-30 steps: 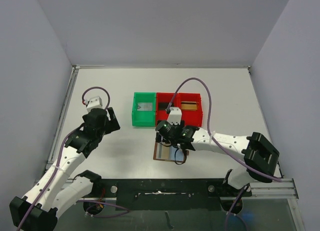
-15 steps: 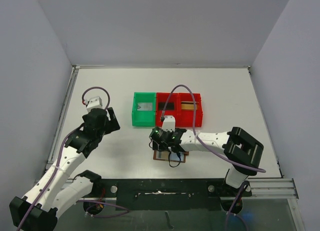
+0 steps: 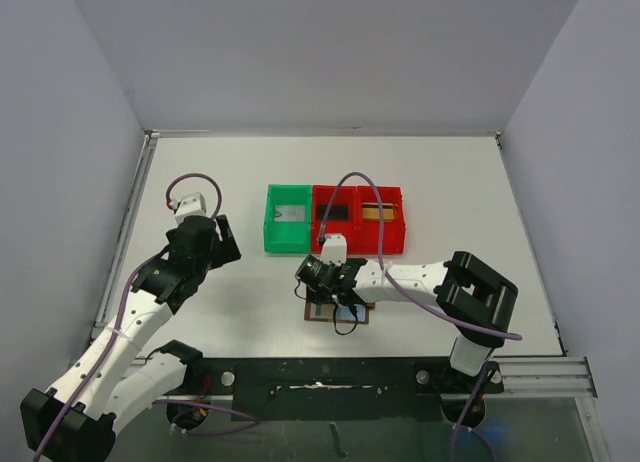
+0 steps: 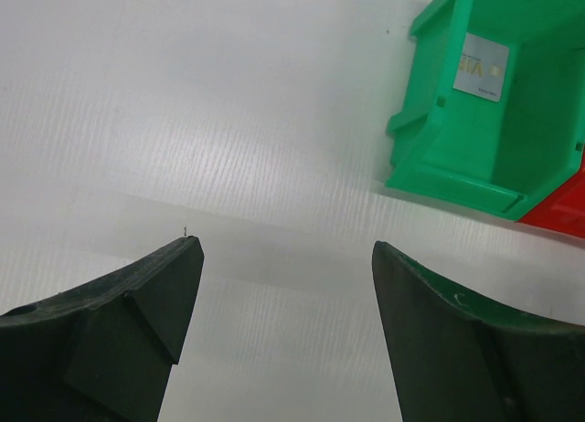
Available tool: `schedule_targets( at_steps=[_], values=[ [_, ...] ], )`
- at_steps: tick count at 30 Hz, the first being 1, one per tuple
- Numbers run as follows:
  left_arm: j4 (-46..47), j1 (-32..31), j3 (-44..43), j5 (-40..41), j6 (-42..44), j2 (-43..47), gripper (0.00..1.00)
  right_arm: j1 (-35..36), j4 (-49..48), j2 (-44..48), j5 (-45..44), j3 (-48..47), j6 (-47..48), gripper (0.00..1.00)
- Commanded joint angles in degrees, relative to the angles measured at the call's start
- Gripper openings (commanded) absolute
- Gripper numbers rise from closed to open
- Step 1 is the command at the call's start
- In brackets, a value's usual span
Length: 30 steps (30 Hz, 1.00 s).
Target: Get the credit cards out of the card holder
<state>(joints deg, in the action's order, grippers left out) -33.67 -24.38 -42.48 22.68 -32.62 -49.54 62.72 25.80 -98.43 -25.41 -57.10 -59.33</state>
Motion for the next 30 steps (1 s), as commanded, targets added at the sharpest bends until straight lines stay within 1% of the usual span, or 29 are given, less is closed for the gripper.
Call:
schedule_targets(
  at_steps=[1,9,20,25,27,30],
  values=[
    [1.50,0.30,-0.69,0.45,-0.43,0.28,0.74,0.35,-3.63,-0.06,1.60,0.84,-0.61,0.55],
    [1.48,0.30,-0.68,0.44,-0.43,0.62,0.74,-0.43,-7.81,2.61,4.24,2.66,0.33,0.53],
    [1.58,0.30,-0.68,0.18,-0.43,0.67,0.74,-0.89,-5.76,4.44,3.62,1.91,0.47,0.55],
    [2.45,0.30,-0.36,-1.75,-0.13,0.62,0.74,-2.36,-12.80,7.88,8.22,5.64,1.15,0.54],
    [3.27,0.30,-0.01,-3.89,0.08,0.51,0.74,-3.78,-17.13,9.51,11.31,8.82,1.22,0.54],
    [4.40,0.30,0.47,-9.67,0.19,0.45,0.74,-6.23,-22.88,11.22,15.62,13.24,0.18,0.54]
  ],
)
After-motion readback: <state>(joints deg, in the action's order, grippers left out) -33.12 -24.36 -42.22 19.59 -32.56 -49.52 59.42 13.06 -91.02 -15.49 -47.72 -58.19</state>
